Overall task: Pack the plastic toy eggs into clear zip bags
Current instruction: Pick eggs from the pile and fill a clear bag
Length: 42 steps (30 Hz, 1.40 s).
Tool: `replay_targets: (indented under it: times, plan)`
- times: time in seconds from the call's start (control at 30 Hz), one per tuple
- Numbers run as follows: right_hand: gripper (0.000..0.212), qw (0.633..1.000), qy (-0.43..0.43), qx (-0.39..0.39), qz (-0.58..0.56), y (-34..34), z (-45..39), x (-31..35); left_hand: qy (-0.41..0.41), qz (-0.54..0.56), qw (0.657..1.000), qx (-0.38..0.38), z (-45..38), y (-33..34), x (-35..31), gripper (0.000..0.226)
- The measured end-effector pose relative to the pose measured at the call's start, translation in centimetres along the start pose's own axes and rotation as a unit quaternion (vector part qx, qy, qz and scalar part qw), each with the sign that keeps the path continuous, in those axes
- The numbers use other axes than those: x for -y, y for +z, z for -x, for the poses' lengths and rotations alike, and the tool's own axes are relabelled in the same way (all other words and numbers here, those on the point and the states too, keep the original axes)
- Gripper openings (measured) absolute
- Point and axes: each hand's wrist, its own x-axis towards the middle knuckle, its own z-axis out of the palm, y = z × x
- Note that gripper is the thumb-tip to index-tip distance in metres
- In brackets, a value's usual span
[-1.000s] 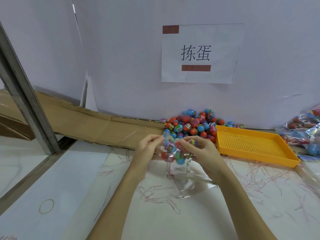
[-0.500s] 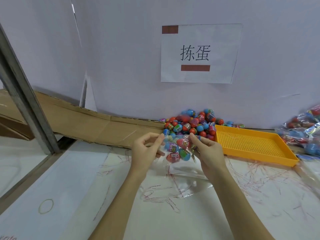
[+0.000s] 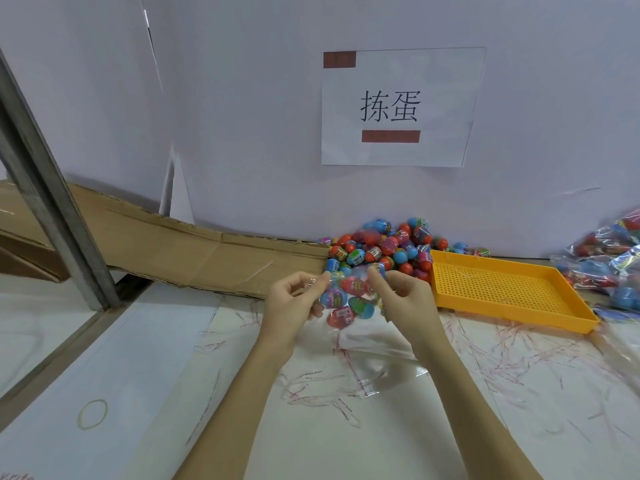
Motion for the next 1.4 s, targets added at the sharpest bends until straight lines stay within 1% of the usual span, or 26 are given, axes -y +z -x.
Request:
replay_targets:
  times: [0.07, 0.2, 0.3, 0.37, 0.43, 0.47, 0.5, 0.6, 0.67, 0.73, 0.8, 0.87, 0.93, 1.0, 1.07, 1.13, 1.17, 1.2, 1.27, 1.3, 1.37, 1.4]
  plan:
    - [0.041, 0.996, -0.017, 0.004, 0.092, 0.2, 0.0, -0.3, -0.008, 0.0, 1.0, -0.021, -0.2, -0.1, 0.0, 0.024]
    - [0.041, 0.992, -0.055, -0.005, 0.114, 0.3, -0.1, -0.2, -0.039, 0.021, 0.999, -0.004, -0.3, -0.5, 0.1, 0.023]
    - [0.046, 0.985, -0.085, -0.012, 0.149, -0.1, -0.2, -0.2, -0.065, 0.007, 0.998, -0.001, -0.5, -0.6, 0.5, 0.023]
    - [0.045, 0.989, -0.079, -0.003, 0.123, -0.3, -0.1, -0.2, -0.057, -0.026, 0.998, 0.015, -0.6, -0.6, 0.6, 0.018]
    - [0.041, 0.995, -0.065, 0.016, 0.08, -0.4, 0.0, 0.0, -0.029, -0.055, 0.997, 0.05, -0.5, -0.6, 0.3, 0.008]
    - [0.041, 0.996, -0.055, 0.028, 0.061, -0.4, -0.1, 0.0, -0.014, -0.063, 0.996, 0.069, -0.4, -0.6, 0.1, 0.008]
    - [0.045, 0.997, -0.048, 0.039, 0.039, -0.5, -0.2, 0.0, 0.0, -0.072, 0.993, 0.092, -0.1, -0.7, -0.1, 0.013]
    - [0.059, 0.998, -0.028, 0.054, -0.027, -0.5, 0.0, 0.2, 0.015, -0.112, 0.975, 0.19, 0.7, -0.6, -0.4, 0.038]
    - [0.058, 0.998, -0.005, 0.043, -0.044, -0.2, 0.2, 0.4, 0.017, -0.107, 0.969, 0.221, 0.9, -0.4, -0.4, 0.036]
    - [0.053, 0.995, 0.04, 0.023, -0.085, 0.1, 0.2, 0.7, 0.03, -0.076, 0.976, 0.204, 0.9, -0.2, -0.6, 0.027]
    - [0.055, 0.985, 0.088, 0.026, -0.148, 0.2, 0.0, 0.9, 0.039, -0.04, 0.988, 0.145, 0.8, 0.0, -0.9, 0.017]
    - [0.059, 0.981, 0.113, 0.06, -0.149, -0.1, -0.1, 0.8, 0.039, 0.001, 0.996, 0.078, 0.6, 0.0, -0.9, 0.016]
    - [0.059, 0.977, 0.123, 0.116, -0.128, -0.4, 0.0, 0.5, 0.047, 0.041, 0.996, 0.056, 0.4, -0.2, -0.7, 0.022]
    - [0.058, 0.973, 0.124, 0.148, -0.126, -0.3, 0.1, 0.4, 0.057, 0.036, 0.997, 0.045, 0.2, -0.3, -0.5, 0.017]
    - [0.06, 0.972, 0.131, 0.126, -0.151, 0.0, 0.1, 0.7, 0.063, 0.011, 0.998, 0.024, 0.1, -0.3, -0.3, 0.007]
    - [0.069, 0.963, 0.155, 0.09, -0.2, 0.0, 0.0, 1.2, 0.054, 0.019, 0.998, 0.006, 0.3, 0.1, 0.0, 0.007]
    - [0.068, 0.963, 0.153, 0.085, -0.203, 0.0, 0.0, 1.3, 0.047, 0.031, 0.998, 0.007, 0.3, 0.3, 0.1, 0.006]
    - [0.061, 0.97, 0.134, 0.082, -0.183, 0.0, 0.0, 1.3, 0.044, 0.039, 0.998, 0.012, 0.3, 0.4, 0.1, 0.006]
    - [0.043, 0.988, 0.073, 0.053, -0.127, 0.0, 0.3, 1.0, 0.045, 0.034, 0.997, 0.047, 0.2, 0.4, 0.1, 0.007]
    - [0.038, 0.992, 0.051, 0.026, -0.115, 0.1, 0.4, 0.9, 0.047, 0.026, 0.996, 0.071, 0.1, 0.2, 0.1, 0.011]
    - [0.038, 0.99, 0.043, -0.025, -0.131, 0.1, 0.3, 0.9, 0.05, 0.001, 0.992, 0.116, 0.0, -0.2, -0.1, 0.027]
    - [0.037, 0.987, 0.05, -0.035, -0.151, -0.1, 0.2, 1.1, 0.046, -0.007, 0.991, 0.126, 0.1, -0.4, -0.3, 0.035]
